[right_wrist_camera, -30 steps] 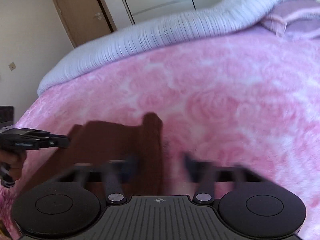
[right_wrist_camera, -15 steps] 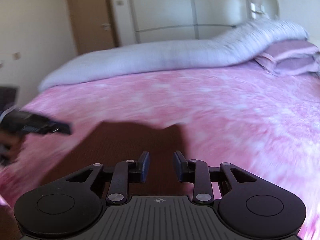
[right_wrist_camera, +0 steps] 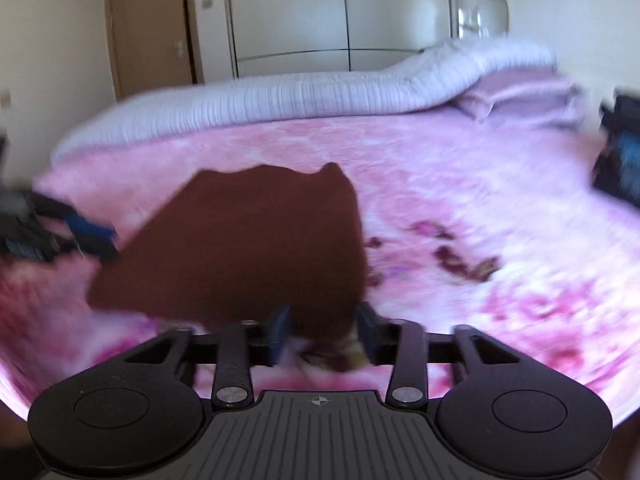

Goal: Fold clothes

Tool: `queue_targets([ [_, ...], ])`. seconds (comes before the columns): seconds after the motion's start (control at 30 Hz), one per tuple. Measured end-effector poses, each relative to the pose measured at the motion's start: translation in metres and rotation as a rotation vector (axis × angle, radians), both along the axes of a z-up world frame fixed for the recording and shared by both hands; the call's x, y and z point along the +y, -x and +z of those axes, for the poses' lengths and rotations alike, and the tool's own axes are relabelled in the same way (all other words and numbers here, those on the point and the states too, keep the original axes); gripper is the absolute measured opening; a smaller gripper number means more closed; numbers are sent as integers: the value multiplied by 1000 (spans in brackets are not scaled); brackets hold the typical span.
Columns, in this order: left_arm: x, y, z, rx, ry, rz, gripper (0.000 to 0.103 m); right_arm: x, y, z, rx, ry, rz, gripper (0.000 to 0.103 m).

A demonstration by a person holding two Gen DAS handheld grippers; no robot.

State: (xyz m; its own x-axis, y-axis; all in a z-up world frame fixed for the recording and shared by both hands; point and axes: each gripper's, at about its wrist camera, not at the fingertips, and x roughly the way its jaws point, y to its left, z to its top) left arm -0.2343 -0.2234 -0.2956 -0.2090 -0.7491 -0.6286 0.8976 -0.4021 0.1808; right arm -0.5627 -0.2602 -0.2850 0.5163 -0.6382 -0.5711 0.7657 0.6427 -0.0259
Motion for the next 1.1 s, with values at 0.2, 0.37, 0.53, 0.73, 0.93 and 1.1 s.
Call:
queue_targets([
  [0.2, 41, 60, -30, -461, 180, -343, 41, 44, -56, -40, 551, 427, 325, 66],
  [0.37, 33, 82, -67, -702, 187, -417, 38, 23, -79, -65, 707, 529, 476, 46],
  [0.53, 29, 95, -60, -659, 141, -444, 24, -6, -65, -56, 745, 541, 511, 20],
  [0.73, 28, 144, -16, -382, 124, -465, 24, -38, -29, -32, 794, 619, 471, 20],
  [0.93, 3, 197, -26, -247, 53, -488, 26, -86, 2, -73, 983, 455, 394, 27],
  [1.1, 13, 145, -6, -172, 86, -424, 30, -65, 22, -32, 653, 282, 144, 28],
])
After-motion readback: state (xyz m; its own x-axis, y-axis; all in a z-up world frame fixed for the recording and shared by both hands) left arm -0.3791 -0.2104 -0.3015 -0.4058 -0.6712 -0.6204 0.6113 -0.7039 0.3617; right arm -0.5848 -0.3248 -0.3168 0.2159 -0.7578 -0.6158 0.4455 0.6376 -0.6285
